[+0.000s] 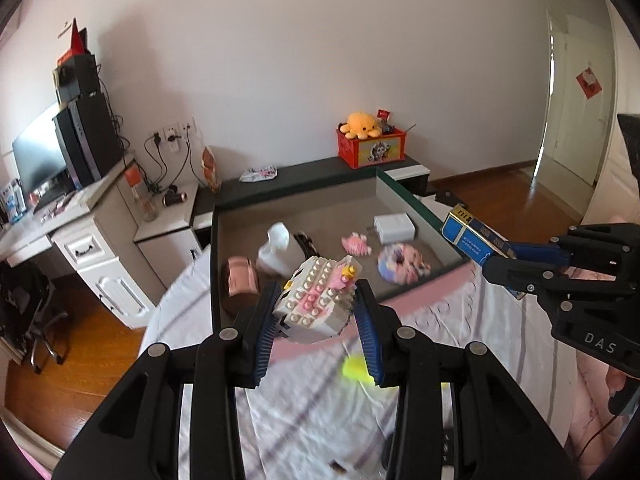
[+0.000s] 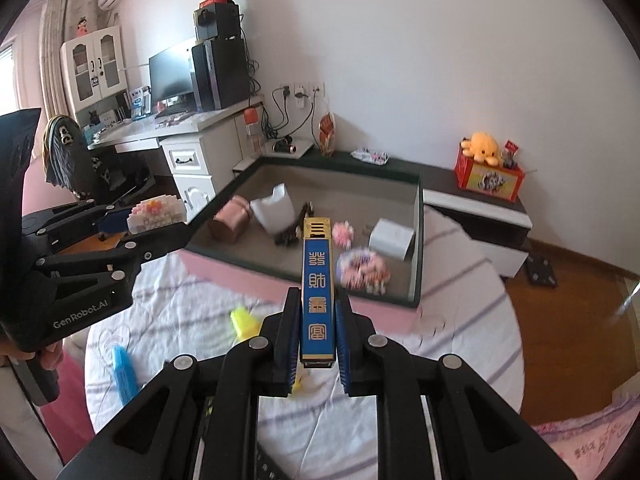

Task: Organize rigid objects
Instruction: 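Carry both held items into the pink box and open both tools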

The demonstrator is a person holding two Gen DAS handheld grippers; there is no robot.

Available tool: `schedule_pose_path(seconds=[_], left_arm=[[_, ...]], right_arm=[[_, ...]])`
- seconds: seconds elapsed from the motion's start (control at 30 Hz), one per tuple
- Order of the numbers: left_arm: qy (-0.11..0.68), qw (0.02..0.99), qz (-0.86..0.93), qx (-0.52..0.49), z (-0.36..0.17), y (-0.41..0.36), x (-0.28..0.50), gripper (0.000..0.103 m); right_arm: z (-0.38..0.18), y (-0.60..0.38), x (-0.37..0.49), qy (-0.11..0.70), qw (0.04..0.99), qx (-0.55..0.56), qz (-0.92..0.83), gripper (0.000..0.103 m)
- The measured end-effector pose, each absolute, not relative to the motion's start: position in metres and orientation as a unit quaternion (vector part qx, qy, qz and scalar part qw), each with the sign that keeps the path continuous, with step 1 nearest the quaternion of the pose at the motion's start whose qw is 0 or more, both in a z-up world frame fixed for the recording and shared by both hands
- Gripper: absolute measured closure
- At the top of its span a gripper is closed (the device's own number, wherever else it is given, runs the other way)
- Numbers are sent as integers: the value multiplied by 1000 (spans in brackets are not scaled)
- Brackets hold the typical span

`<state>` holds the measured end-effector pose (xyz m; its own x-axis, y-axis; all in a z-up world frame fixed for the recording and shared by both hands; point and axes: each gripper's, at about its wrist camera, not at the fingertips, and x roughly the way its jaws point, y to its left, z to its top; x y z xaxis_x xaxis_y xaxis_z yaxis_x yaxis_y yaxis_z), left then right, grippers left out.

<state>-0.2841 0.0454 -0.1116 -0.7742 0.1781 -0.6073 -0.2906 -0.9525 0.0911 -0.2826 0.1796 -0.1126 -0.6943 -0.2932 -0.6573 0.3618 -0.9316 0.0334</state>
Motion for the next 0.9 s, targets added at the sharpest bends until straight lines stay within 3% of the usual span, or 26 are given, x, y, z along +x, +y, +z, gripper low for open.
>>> schedule_pose_path(seconds=[0.47,0.9], left_arm=[[119,150,922,-338,-116,79,-391,65],[162,149,888,-403,-161,111,-479,65]], right_arm=[[-108,178,-376,66,183,356,-914,87],[-153,179,-470,90,179,422,-884,87]])
